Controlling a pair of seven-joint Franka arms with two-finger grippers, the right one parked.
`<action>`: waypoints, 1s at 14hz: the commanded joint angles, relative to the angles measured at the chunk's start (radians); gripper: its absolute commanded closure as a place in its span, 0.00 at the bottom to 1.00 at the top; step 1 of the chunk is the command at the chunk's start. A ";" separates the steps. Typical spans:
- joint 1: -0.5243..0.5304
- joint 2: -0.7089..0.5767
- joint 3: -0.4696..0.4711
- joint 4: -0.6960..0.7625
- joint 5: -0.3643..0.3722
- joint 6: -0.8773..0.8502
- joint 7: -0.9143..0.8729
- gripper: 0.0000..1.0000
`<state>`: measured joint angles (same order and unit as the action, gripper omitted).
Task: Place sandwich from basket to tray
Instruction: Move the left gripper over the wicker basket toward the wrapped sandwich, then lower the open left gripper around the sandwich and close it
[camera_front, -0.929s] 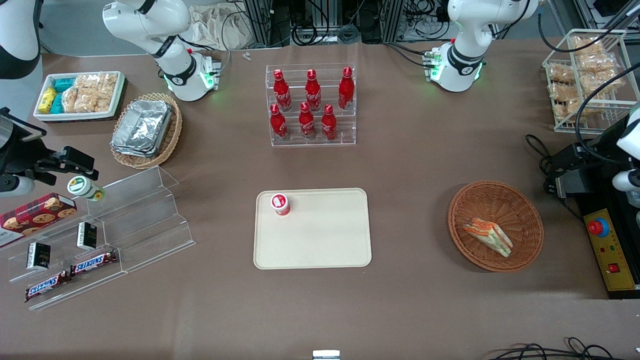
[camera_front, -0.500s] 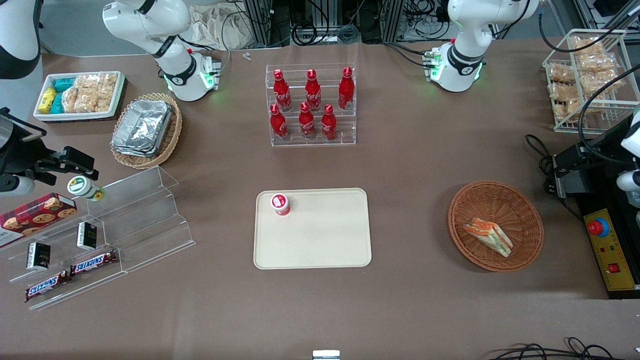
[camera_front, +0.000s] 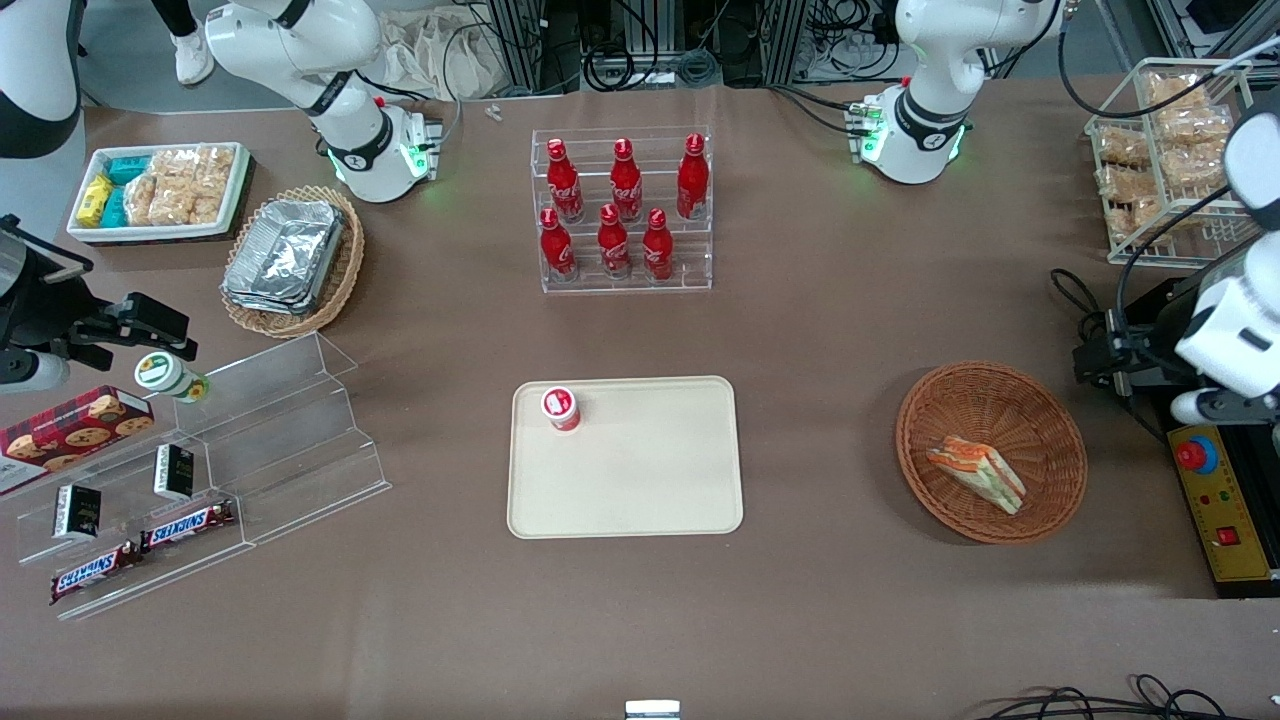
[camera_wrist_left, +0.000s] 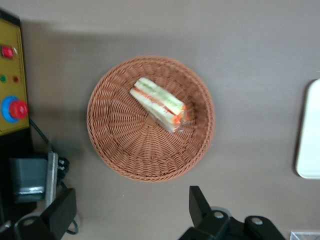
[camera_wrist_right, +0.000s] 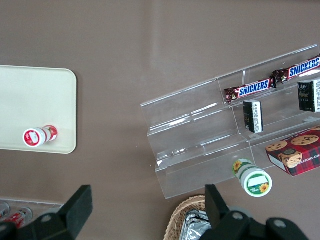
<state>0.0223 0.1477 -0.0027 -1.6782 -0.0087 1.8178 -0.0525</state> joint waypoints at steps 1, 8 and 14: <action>0.015 0.028 -0.002 -0.069 -0.048 0.102 -0.096 0.00; -0.010 0.195 -0.011 -0.112 -0.070 0.408 -0.436 0.00; -0.045 0.314 -0.010 -0.115 -0.050 0.505 -0.590 0.00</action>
<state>-0.0209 0.4462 -0.0172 -1.7969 -0.0657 2.3137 -0.6112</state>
